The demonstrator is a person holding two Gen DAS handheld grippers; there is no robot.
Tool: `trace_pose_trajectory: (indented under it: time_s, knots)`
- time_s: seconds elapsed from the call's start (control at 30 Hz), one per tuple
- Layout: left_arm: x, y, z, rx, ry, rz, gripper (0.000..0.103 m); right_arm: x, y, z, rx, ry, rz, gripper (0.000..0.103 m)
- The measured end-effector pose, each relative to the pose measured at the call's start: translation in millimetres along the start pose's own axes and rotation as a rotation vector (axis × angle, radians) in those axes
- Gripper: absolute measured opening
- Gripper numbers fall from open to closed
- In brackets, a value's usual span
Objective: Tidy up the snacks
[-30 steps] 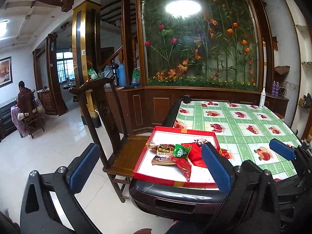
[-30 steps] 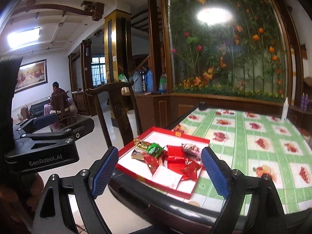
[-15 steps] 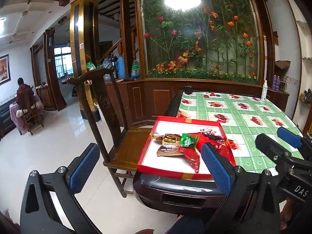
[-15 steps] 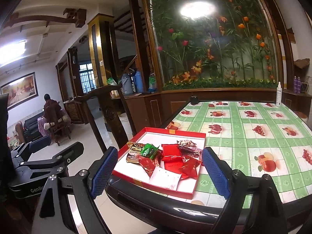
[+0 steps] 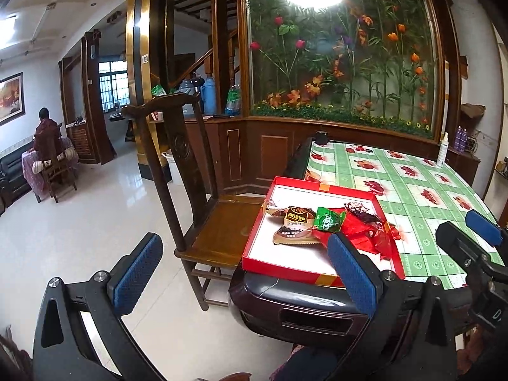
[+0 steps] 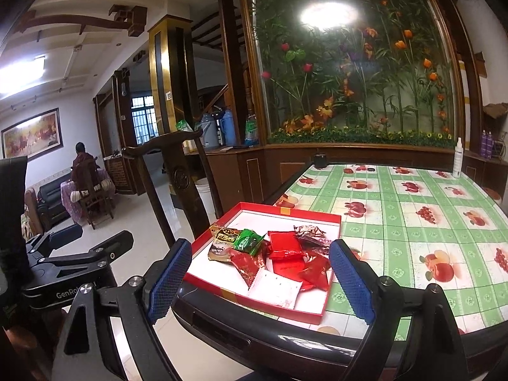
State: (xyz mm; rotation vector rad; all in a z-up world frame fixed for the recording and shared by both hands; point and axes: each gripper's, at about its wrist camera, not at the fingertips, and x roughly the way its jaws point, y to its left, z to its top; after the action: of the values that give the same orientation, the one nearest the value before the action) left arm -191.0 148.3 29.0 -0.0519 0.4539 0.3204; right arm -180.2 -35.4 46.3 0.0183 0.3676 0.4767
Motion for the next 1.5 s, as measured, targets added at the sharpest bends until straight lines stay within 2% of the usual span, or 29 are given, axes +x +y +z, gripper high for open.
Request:
trace_pose_trajectory:
  time_s: [0.57, 1.5]
  knots:
    - [1.9, 0.5, -1.0, 0.003, 0.016, -0.002, 0.103, 7.6, 4.0, -5.4, -0.027, 0.039, 0.003, 0.090]
    - [2.7, -4.0, -2.8, 0.038, 0.011, -0.001, 0.103, 4.9, 3.8, -3.7, -0.031, 0.045, 0.004, 0.090]
